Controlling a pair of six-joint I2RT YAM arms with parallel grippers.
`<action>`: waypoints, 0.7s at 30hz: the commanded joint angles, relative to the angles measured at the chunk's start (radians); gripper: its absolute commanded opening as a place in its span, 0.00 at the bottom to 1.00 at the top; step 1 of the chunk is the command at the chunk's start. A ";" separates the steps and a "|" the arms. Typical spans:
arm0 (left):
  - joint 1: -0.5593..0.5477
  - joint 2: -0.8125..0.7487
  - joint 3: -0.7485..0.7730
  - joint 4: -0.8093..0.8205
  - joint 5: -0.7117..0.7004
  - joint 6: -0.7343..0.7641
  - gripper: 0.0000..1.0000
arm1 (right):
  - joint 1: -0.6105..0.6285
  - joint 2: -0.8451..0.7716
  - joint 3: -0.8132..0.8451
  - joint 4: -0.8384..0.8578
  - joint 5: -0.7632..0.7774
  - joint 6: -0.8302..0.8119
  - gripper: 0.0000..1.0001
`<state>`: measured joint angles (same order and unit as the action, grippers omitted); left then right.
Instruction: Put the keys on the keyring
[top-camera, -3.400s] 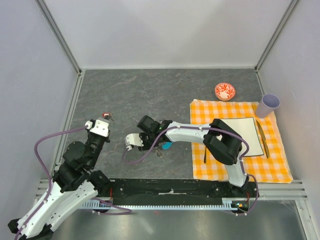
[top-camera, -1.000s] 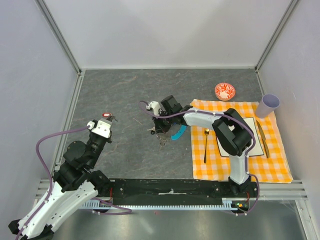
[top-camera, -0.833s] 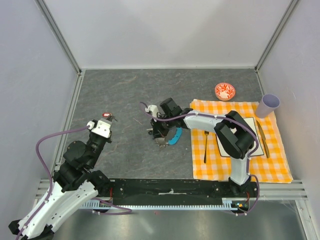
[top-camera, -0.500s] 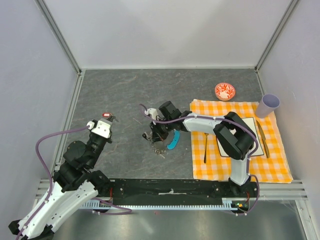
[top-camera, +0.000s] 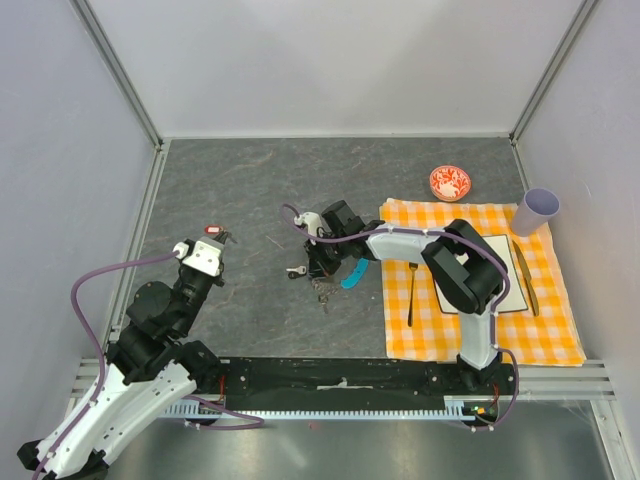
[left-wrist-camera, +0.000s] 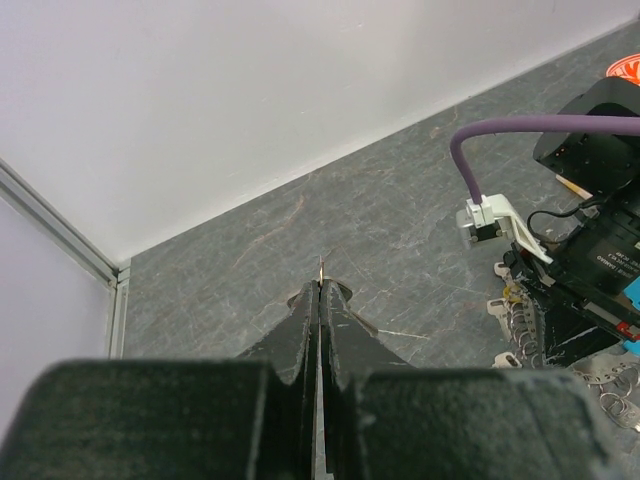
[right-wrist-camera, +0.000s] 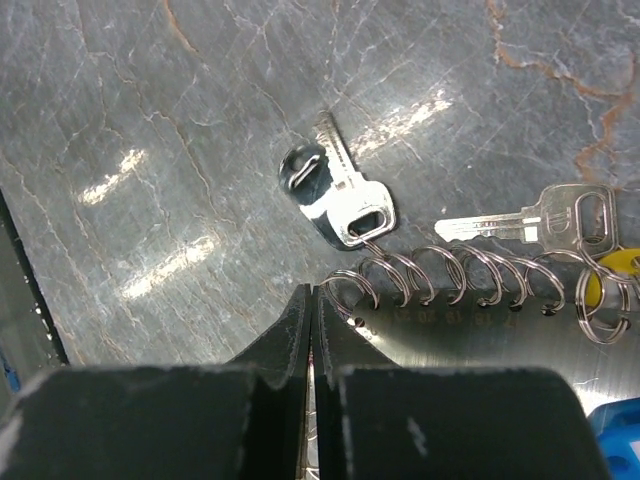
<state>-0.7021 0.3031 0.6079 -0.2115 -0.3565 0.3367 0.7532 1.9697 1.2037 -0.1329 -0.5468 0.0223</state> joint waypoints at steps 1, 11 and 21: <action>0.006 0.008 0.001 0.041 0.014 -0.033 0.02 | 0.000 -0.055 -0.001 0.015 0.080 -0.012 0.04; 0.007 0.008 0.001 0.040 0.019 -0.036 0.02 | 0.031 -0.140 -0.010 0.007 0.267 -0.071 0.02; 0.007 0.008 0.001 0.041 0.024 -0.036 0.02 | 0.044 -0.095 -0.001 -0.016 0.352 -0.108 0.02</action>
<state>-0.7017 0.3031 0.6079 -0.2108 -0.3550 0.3359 0.7853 1.8679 1.1973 -0.1547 -0.2554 -0.0574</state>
